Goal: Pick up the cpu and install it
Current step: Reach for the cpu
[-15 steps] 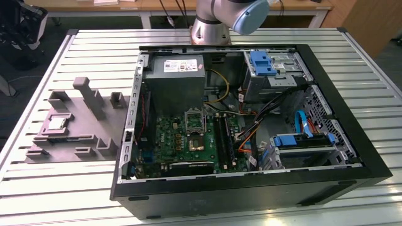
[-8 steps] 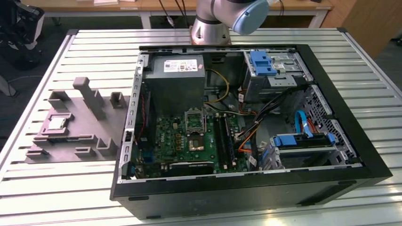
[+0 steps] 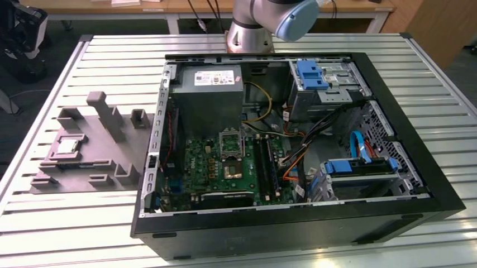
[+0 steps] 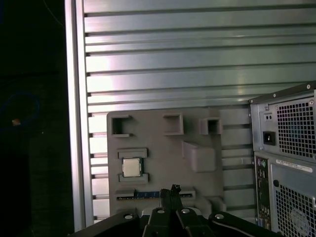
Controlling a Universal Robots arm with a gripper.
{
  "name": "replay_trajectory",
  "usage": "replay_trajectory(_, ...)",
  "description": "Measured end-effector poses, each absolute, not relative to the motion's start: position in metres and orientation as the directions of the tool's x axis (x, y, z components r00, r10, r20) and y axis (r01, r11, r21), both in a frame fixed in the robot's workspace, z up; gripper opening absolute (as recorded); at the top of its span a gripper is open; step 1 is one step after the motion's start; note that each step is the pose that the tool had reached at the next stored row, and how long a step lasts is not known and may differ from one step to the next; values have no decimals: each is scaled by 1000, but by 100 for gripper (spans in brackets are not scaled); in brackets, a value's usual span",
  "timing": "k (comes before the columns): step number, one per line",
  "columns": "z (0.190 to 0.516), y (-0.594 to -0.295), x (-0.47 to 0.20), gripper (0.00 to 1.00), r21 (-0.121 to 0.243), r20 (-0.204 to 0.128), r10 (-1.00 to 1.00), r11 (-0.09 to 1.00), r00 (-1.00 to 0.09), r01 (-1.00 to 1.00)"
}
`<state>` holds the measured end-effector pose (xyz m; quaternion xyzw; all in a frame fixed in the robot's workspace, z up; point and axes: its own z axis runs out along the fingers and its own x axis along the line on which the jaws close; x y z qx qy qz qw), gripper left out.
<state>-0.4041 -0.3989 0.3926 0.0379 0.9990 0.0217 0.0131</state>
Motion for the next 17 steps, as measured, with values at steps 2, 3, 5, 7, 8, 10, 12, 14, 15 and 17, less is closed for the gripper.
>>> replay_trajectory(2, 393, -399, -406, 11, 44, -24, 76, 996, -997, 75)
replay_trajectory(3, 393, -399, -407, 11, 44, -24, 76, 996, -997, 75)
replay_trajectory(5, 393, -399, -408, 11, 44, -24, 76, 996, -997, 75)
replay_trajectory(7, 393, -399, -410, 11, 44, -24, 76, 996, -997, 75)
replay_trajectory(8, 393, -399, -411, 11, 44, -24, 76, 996, -997, 75)
replay_trajectory(10, 393, -399, -412, 11, 44, -24, 76, 996, -997, 75)
replay_trajectory(12, 393, -399, -414, 11, 44, -24, 76, 996, -997, 75)
replay_trajectory(14, 393, -399, -416, 11, 44, -25, 76, 996, -997, 75)
replay_trajectory(15, 393, -399, -416, 11, 44, -24, 76, 996, -997, 75)
replay_trajectory(17, 393, -399, -418, 11, 44, -24, 76, 996, -997, 75)
